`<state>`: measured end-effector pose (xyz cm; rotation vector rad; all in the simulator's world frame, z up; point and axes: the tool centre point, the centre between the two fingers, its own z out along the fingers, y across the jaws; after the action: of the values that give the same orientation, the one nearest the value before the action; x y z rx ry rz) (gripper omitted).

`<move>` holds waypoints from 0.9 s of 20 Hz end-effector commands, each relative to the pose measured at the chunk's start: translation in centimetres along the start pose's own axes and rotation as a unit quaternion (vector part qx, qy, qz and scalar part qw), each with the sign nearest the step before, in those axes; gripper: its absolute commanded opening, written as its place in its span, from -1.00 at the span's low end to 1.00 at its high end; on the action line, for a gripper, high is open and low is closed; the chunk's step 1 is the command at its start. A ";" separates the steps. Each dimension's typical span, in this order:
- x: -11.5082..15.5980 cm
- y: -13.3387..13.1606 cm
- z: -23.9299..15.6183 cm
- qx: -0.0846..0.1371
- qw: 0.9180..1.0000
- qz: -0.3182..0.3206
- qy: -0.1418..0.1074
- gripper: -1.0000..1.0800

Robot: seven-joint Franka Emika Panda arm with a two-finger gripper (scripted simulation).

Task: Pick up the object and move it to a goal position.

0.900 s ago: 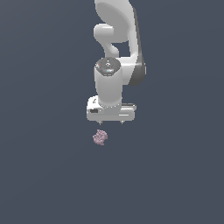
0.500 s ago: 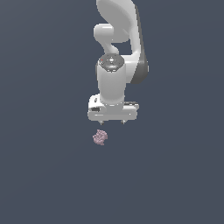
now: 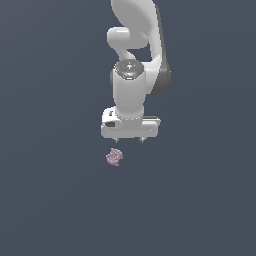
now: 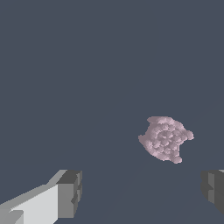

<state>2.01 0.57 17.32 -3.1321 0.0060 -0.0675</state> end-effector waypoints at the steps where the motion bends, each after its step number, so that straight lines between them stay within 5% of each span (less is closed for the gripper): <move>1: 0.1 0.3 0.3 0.000 1.000 0.012 -0.001 0.92; 9: 0.3 2.6 2.7 -0.001 0.996 0.093 -0.009 0.92; 18: 0.4 5.9 6.0 -0.006 0.978 0.206 -0.017 0.92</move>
<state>2.65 -4.80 11.70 -3.0770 0.6023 -0.0116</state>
